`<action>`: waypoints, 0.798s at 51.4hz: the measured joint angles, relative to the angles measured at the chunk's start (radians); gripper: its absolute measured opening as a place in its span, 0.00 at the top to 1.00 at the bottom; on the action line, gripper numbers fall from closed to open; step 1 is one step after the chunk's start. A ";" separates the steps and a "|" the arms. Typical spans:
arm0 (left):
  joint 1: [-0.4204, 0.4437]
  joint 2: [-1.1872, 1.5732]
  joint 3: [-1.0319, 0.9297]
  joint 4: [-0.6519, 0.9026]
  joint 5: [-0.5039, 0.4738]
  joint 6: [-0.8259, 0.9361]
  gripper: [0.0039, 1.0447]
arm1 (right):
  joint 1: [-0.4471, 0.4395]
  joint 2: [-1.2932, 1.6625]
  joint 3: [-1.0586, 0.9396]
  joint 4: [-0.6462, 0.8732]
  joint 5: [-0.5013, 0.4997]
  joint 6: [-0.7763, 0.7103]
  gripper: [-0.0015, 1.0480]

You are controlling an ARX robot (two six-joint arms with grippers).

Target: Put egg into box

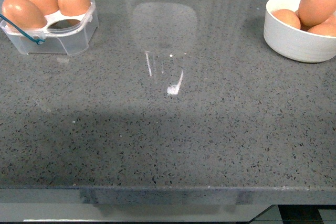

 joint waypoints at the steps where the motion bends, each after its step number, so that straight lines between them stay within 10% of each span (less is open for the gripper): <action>1: 0.000 0.000 0.000 0.000 0.000 0.000 0.06 | 0.000 0.000 0.000 0.000 0.000 0.000 0.07; 41: 0.000 0.000 0.000 0.000 0.000 0.000 0.06 | 0.000 0.000 0.000 0.000 0.000 0.000 0.07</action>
